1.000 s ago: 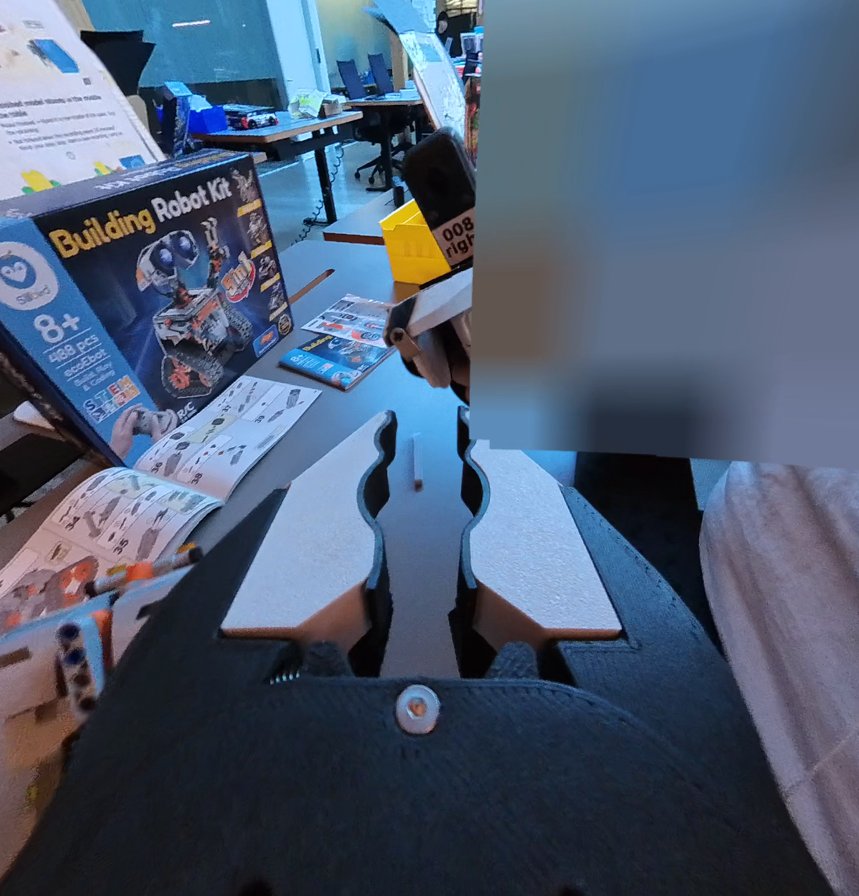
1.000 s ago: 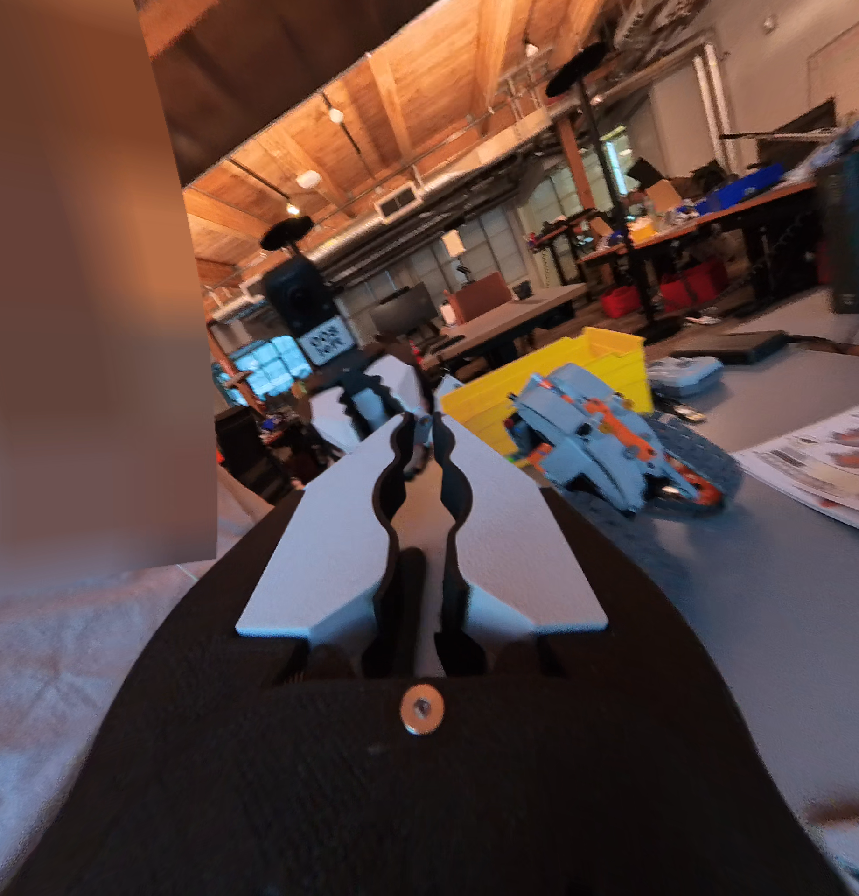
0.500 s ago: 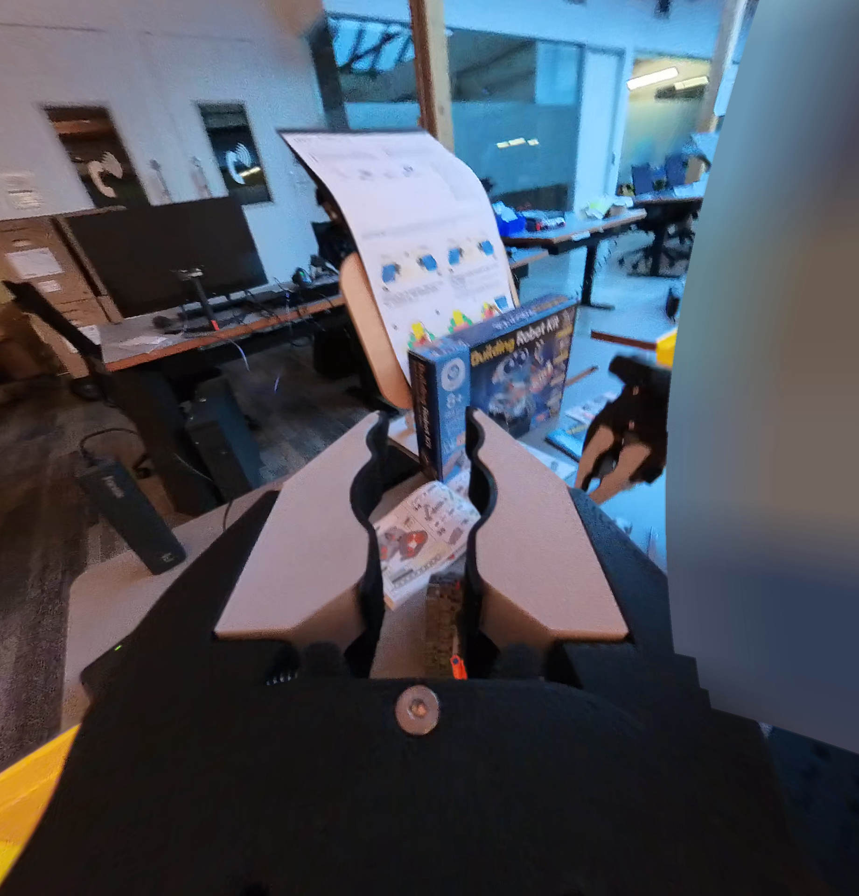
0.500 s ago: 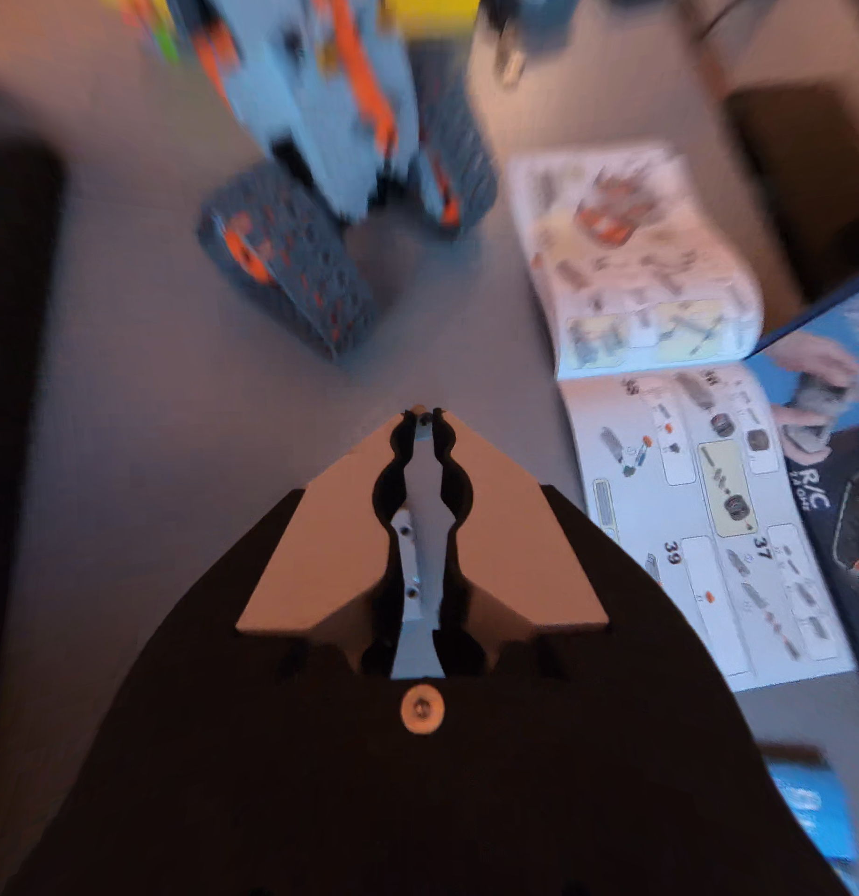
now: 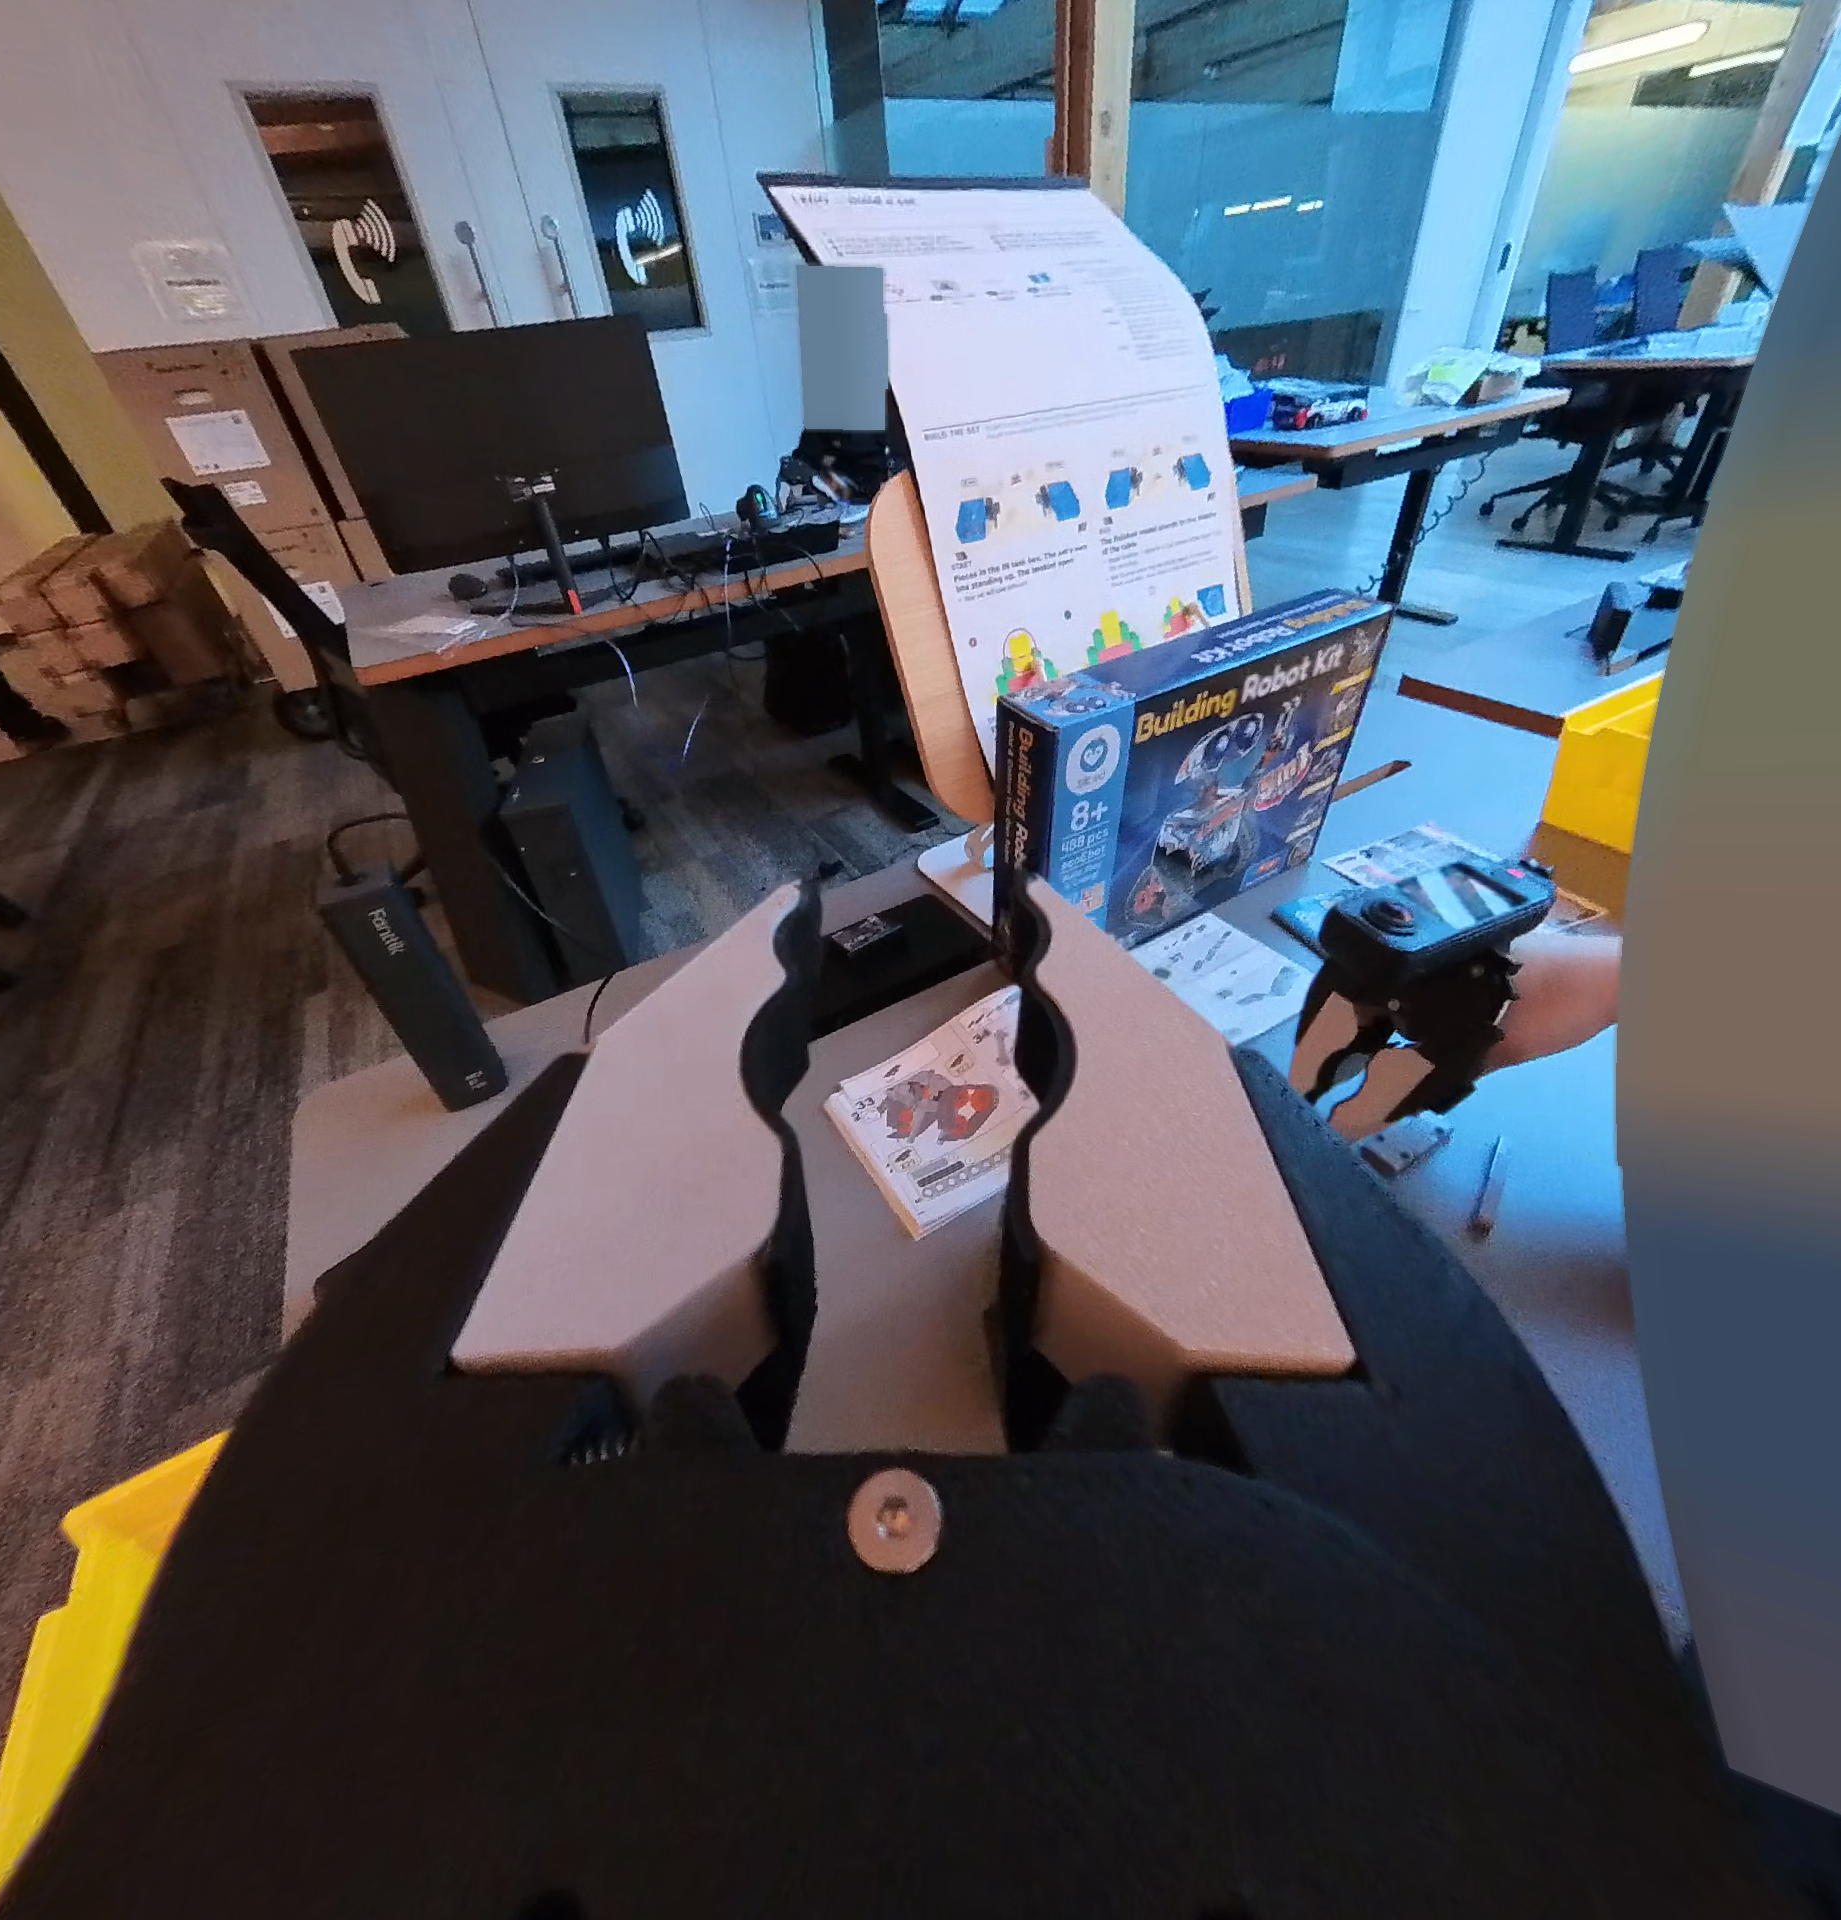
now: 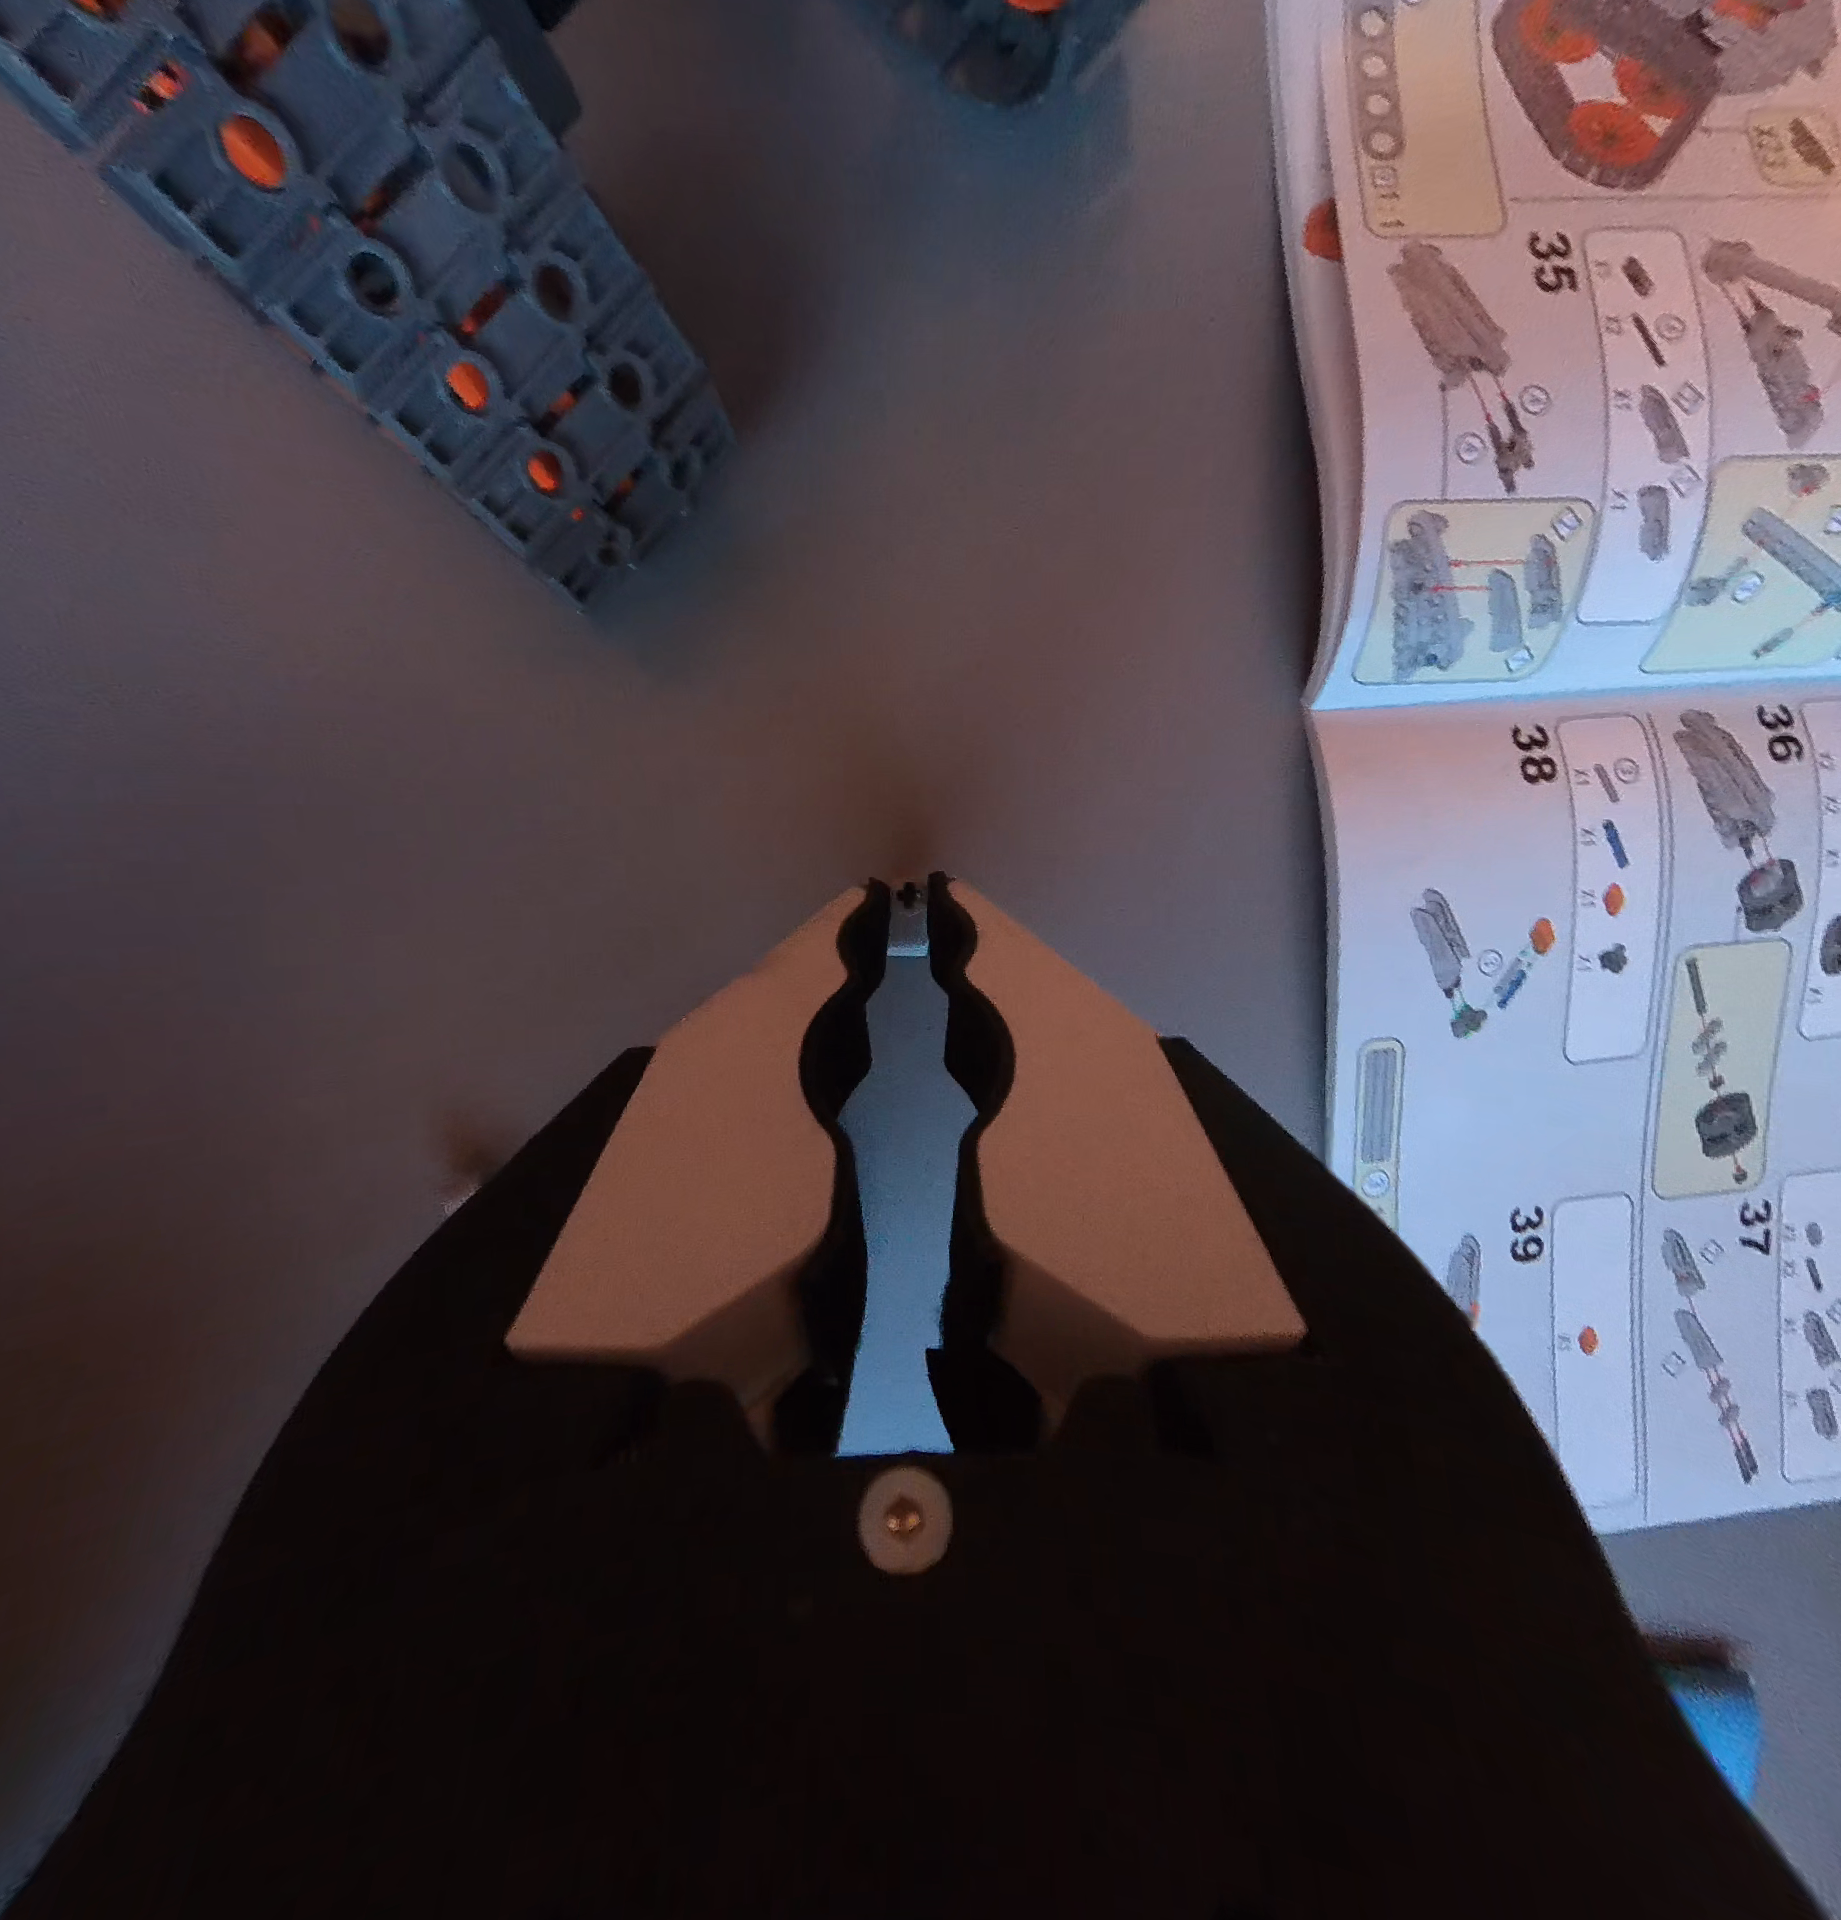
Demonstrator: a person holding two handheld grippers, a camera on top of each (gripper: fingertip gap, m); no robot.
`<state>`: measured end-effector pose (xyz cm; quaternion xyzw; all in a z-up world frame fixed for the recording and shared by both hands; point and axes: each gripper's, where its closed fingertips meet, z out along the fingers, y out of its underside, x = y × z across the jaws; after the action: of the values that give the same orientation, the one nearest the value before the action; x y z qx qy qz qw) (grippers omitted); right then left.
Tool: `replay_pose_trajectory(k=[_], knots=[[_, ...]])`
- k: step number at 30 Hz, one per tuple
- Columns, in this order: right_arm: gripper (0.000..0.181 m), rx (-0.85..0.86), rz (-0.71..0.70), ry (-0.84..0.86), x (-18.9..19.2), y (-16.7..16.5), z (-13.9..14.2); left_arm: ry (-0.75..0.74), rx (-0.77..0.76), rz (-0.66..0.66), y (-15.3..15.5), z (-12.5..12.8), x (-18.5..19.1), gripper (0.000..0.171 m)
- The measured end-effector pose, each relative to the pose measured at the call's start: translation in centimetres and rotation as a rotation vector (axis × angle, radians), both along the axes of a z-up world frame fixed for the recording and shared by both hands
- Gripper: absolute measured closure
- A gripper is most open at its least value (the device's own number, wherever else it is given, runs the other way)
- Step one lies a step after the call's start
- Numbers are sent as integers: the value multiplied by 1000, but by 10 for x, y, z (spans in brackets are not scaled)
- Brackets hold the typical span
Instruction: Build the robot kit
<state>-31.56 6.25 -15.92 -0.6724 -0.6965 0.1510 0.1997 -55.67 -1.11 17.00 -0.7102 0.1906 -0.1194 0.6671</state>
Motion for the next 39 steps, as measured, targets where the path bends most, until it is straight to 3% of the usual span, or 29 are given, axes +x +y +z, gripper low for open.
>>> replay_pose_trajectory(k=[9,15,20,24,30,33,36,39], knots=[[173,-17,83,77,-4,-9,-3,15,6,-5,-4,0,1,138],[160,-82,85,130,5,-11,3,18,13,-15,-2,1,2,138],[161,-169,31,246,11,1,14,24,7,-28,1,0,5,138],[162,-298,62,259,4,-12,10,36,2,-49,-1,-2,11,138],[173,-283,63,211,1,-11,-2,29,8,-62,-7,1,10,137],[173,-109,47,190,3,3,-1,27,1,-62,-6,-1,9,137],[173,318,152,136,1,15,4,34,-11,-63,-4,-3,10,137],[173,626,287,22,4,14,2,49,-20,-62,-4,-6,12,137]])
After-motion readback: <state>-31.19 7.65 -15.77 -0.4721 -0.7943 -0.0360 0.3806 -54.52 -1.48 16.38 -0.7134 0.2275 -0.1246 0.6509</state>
